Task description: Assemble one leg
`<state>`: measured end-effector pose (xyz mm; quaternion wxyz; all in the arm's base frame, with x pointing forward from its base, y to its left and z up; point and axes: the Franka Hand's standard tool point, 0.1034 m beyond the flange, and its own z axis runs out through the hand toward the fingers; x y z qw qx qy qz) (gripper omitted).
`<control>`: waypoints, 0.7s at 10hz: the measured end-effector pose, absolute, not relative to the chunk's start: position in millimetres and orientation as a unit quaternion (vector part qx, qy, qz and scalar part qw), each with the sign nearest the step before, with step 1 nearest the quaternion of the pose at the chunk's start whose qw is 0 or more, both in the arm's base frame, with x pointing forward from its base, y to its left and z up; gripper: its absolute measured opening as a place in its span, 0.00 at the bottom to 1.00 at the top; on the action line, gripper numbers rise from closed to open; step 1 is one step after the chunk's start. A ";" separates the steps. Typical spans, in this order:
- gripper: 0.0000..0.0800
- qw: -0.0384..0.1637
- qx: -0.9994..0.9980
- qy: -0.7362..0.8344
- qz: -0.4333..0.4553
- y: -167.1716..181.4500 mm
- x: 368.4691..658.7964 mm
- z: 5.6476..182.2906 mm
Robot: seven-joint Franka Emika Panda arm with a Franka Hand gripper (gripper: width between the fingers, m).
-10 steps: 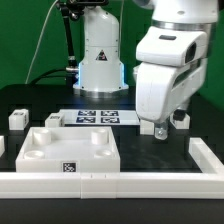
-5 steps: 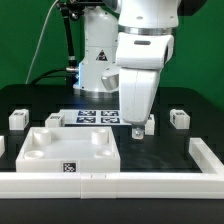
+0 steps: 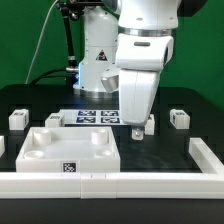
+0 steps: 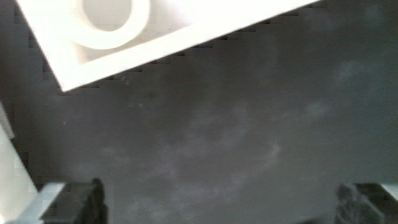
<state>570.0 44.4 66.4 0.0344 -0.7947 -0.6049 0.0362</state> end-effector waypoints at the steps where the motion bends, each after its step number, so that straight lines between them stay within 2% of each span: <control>1: 0.81 0.029 -0.759 -0.650 0.023 37.8 564.7 62.2; 3: 0.81 0.033 -0.713 -0.700 0.021 14.9 541.4 52.9; 7: 0.81 0.035 -0.716 -0.697 0.022 13.3 539.8 51.6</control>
Offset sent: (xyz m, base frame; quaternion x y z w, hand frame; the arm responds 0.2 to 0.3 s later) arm -0.0264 -0.0287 0.0030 -0.0081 -0.0220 -0.0244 0.9994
